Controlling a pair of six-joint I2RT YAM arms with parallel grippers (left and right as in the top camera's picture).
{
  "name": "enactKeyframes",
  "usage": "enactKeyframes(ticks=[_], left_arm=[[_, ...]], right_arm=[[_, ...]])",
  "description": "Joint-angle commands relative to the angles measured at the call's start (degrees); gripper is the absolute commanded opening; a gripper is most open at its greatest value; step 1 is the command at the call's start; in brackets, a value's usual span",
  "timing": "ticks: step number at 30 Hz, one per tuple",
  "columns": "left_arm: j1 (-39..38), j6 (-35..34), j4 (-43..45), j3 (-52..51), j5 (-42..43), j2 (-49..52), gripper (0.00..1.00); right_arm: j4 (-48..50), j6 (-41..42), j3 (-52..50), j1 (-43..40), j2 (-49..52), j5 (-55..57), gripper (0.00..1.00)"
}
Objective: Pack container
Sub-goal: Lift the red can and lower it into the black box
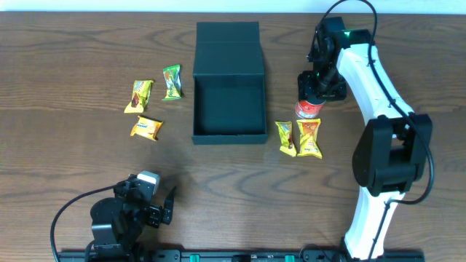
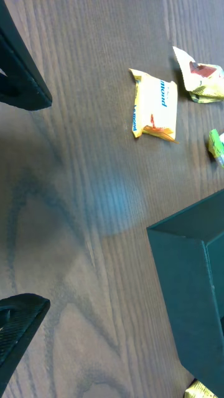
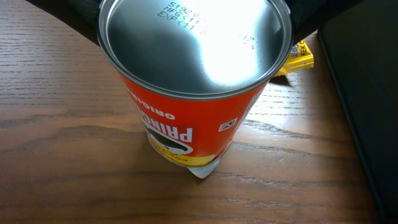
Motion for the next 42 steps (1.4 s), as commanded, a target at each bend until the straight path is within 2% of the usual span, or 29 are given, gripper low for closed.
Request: enactKeyframes(ticks=[1, 18, 22, 26, 29, 33, 39, 42], left_arm=[[-0.22, -0.26, -0.04, -0.37, 0.20, -0.33, 0.95], [-0.22, -0.26, -0.04, -0.37, 0.20, -0.33, 0.95], [-0.22, -0.26, -0.04, -0.37, 0.20, -0.33, 0.95], [-0.22, -0.26, -0.04, -0.37, 0.20, -0.33, 0.95], [-0.22, -0.26, -0.04, -0.37, 0.20, -0.33, 0.96], [-0.22, -0.26, -0.04, -0.37, 0.20, -0.33, 0.95], [-0.22, -0.26, -0.04, -0.37, 0.20, -0.33, 0.96], [-0.22, -0.26, -0.04, -0.37, 0.20, -0.33, 0.95]], right_arm=[[-0.02, 0.11, 0.09, 0.35, -0.07, 0.57, 0.61], [1.75, 2.03, 1.29, 0.39, -0.09, 0.04, 0.59], [1.16, 2.21, 6.51, 0.39, -0.09, -0.15, 0.55], [-0.55, 2.16, 16.46, 0.42, -0.09, -4.24, 0.50], [-1.53, 2.12, 24.28, 0.70, -0.09, -10.84, 0.47], [-1.51, 0.11, 30.95, 2.01, -0.09, -25.24, 0.41], [-2.75, -6.84, 32.72, 3.72, -0.07, -52.52, 0.40], [-5.95, -12.90, 32.72, 3.72, -0.07, -58.82, 0.37]])
